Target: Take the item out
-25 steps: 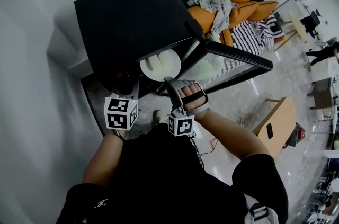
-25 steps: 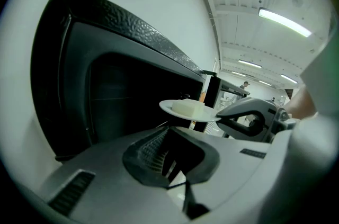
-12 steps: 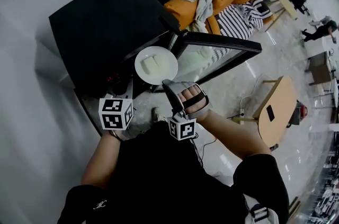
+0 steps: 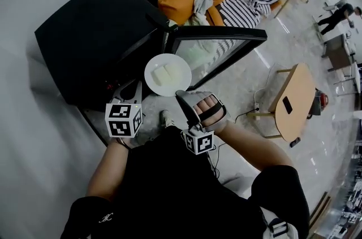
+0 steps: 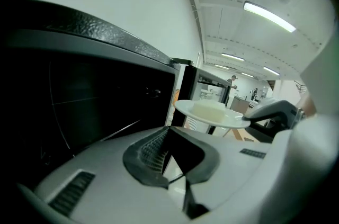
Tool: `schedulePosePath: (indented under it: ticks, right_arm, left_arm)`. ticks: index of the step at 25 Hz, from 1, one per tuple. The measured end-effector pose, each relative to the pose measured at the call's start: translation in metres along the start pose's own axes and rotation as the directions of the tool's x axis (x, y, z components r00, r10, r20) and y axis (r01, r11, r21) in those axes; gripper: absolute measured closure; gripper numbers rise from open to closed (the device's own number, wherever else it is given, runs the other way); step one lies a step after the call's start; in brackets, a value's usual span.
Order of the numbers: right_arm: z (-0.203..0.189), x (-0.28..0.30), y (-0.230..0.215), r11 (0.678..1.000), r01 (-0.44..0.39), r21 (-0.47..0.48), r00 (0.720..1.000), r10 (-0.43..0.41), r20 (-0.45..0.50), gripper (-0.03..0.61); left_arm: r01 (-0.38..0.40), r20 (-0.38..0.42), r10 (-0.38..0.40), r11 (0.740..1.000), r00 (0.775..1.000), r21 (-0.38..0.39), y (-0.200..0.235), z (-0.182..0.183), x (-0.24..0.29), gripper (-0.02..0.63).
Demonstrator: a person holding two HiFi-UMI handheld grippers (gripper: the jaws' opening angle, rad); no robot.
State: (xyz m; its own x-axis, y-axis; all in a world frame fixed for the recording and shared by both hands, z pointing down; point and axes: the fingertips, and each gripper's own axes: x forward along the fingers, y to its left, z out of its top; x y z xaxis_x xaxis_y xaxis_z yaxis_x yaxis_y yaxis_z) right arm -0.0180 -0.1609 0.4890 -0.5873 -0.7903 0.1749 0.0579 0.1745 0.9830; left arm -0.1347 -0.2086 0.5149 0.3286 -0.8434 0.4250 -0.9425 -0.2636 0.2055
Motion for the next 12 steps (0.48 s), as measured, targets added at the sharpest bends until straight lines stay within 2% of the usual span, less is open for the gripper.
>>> schedulePosePath:
  ticks: [12]
  right_arm:
    - [-0.04,-0.043,0.0,0.998,0.011,0.059,0.994,-0.005,-0.111,0.562]
  left_arm:
    - [0.112,-0.02,-0.111,0.992,0.994,0.05,-0.061,0.008,0.035,0.606]
